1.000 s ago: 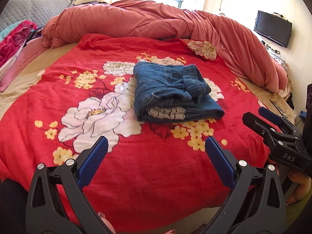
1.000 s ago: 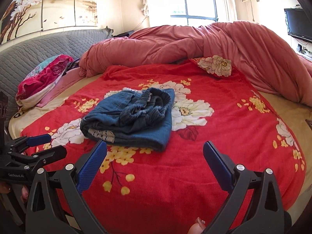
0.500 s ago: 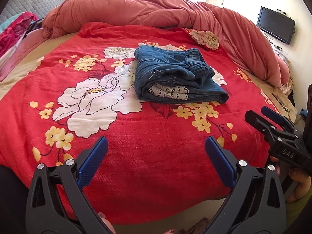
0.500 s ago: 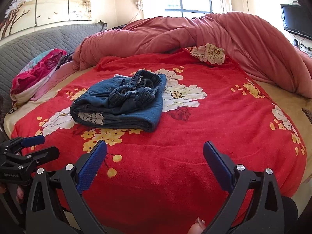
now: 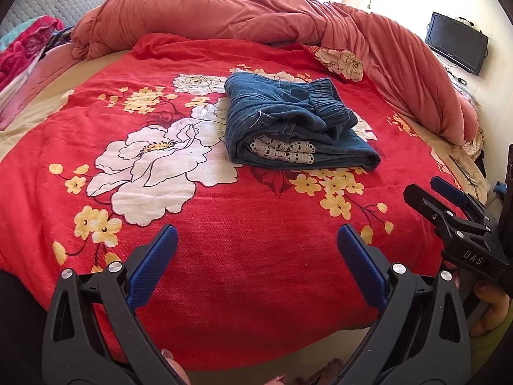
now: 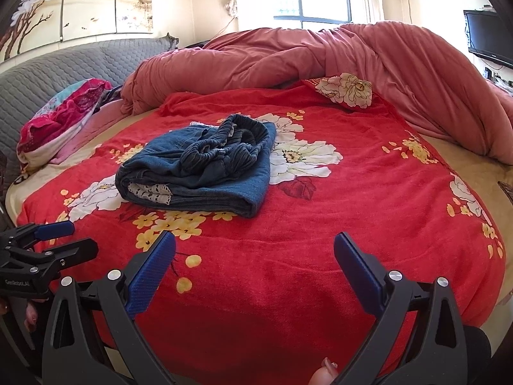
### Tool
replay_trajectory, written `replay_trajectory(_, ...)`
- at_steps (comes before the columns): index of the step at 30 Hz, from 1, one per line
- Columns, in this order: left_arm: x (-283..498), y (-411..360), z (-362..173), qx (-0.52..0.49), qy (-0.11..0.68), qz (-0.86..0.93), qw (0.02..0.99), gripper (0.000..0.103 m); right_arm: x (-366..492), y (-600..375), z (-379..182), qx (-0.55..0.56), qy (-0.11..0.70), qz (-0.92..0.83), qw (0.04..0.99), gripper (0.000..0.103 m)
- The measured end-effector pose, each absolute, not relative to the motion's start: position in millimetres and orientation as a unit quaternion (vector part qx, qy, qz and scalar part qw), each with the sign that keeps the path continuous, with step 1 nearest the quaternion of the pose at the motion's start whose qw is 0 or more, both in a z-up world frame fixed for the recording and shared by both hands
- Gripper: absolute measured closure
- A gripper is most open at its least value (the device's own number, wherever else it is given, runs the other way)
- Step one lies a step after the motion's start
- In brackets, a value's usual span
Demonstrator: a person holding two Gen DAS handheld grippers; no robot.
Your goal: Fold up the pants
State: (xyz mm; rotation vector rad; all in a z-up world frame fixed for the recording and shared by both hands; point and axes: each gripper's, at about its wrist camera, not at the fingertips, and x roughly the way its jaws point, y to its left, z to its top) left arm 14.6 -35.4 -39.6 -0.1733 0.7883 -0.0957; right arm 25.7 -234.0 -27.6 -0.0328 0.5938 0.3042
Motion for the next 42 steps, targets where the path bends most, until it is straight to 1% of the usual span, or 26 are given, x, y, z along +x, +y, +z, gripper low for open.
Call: replay_trajectory(42,13.3,-38.9,-34.2,-0.072,0.378,-0.036,0.922,0.010,29.6,-237.4,-32.3,-0.020,0.298,0.144,0.944,0.005)
